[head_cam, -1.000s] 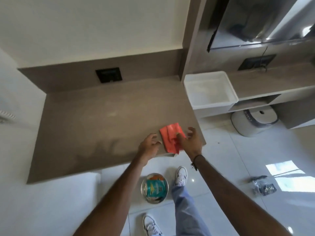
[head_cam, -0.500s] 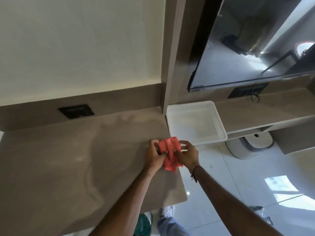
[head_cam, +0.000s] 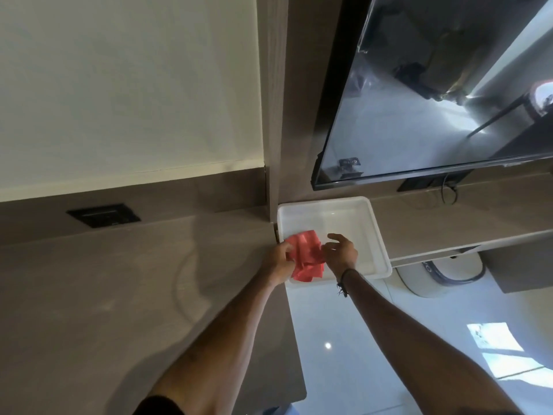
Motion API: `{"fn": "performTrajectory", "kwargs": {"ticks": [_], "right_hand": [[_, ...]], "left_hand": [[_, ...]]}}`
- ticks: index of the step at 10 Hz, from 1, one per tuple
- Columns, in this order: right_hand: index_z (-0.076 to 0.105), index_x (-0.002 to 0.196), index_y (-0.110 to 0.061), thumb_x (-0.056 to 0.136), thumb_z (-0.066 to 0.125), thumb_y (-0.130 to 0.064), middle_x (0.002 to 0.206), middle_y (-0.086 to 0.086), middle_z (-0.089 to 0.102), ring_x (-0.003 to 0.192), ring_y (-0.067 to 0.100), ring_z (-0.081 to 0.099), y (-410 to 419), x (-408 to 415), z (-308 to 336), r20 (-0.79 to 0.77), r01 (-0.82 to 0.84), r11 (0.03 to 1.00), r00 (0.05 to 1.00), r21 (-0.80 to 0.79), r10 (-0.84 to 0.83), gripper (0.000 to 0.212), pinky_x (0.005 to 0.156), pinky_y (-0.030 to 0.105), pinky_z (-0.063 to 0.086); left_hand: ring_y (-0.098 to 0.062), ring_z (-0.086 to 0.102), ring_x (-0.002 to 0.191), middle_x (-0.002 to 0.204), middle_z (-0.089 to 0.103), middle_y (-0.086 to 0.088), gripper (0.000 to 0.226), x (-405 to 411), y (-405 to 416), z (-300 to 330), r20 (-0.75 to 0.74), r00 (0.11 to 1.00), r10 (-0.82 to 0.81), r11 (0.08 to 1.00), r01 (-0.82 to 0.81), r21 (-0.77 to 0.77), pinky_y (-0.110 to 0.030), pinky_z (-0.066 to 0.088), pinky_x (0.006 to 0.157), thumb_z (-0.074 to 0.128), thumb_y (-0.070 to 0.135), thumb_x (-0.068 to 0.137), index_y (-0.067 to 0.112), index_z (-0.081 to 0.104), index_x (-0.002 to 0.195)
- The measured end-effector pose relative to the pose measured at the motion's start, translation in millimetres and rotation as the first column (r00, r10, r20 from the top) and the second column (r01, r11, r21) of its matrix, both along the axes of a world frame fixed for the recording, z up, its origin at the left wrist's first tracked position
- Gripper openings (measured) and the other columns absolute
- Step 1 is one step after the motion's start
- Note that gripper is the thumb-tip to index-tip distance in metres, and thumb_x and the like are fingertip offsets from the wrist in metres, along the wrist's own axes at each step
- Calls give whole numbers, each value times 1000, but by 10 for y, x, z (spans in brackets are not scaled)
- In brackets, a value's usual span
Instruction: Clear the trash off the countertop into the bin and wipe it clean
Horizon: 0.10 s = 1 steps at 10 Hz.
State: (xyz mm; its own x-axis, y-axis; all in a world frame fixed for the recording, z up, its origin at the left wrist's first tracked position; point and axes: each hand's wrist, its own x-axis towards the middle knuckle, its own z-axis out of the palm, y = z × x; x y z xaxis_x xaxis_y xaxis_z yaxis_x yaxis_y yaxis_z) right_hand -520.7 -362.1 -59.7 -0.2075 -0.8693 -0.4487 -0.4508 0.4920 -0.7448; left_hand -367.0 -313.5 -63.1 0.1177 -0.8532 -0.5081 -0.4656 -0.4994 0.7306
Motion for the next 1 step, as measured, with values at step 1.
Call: {"fn": "performTrajectory", "kwargs": {"ticks": [1], "right_hand": [[72,113,-8,86,61,-4,100,14,77,93,28,72,119,22,144,16,54,994,998,-92,-52,29,85,30,55]], "left_hand": [[-25,68,119,126,73,-9,34,165,88,59,121,991,64,990,-48,-132,-35,54,106,54,1,93,10,68,123]]}}
